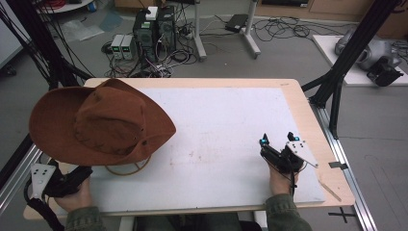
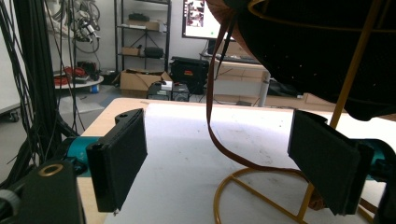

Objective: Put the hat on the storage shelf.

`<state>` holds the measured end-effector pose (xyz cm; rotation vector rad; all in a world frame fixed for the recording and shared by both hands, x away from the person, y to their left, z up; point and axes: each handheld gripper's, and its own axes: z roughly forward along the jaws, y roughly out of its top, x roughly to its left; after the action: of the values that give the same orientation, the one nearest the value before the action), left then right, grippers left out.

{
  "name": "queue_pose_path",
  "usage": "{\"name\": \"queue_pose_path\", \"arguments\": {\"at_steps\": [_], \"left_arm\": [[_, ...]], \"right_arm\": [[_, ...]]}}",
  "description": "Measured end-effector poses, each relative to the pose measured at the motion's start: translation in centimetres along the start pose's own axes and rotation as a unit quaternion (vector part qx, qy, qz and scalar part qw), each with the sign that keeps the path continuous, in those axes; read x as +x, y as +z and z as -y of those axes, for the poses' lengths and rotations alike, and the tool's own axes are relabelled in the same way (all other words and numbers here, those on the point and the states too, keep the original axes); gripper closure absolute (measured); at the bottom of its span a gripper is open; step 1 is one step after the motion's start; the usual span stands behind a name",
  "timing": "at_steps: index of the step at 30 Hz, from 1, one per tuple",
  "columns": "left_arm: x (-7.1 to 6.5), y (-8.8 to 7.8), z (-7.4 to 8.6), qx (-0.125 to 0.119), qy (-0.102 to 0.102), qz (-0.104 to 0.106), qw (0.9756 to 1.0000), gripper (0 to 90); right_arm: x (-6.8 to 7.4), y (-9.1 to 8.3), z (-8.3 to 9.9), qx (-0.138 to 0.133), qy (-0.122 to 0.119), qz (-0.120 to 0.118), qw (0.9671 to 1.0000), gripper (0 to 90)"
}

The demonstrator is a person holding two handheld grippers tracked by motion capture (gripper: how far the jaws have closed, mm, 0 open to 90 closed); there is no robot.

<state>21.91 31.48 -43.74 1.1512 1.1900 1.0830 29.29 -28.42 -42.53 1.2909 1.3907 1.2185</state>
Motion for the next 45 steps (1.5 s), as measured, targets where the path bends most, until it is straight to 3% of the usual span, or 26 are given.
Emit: {"name": "queue_pose_path", "arguments": {"at_steps": [21, 45], "left_arm": [[0.02, 0.05, 0.02, 0.000, -0.004, 0.000, 1.0000, 20.2], [0.09, 0.12, 0.10, 0.003, -0.010, 0.001, 0.9999, 20.1]], "right_arm": [[-0.32, 0.24, 0.18, 0.009, 0.008, -0.007, 0.9999, 11.5], [-0.54, 0.48, 0.24, 0.020, 0.034, -0.017, 0.9991, 11.5]]}}
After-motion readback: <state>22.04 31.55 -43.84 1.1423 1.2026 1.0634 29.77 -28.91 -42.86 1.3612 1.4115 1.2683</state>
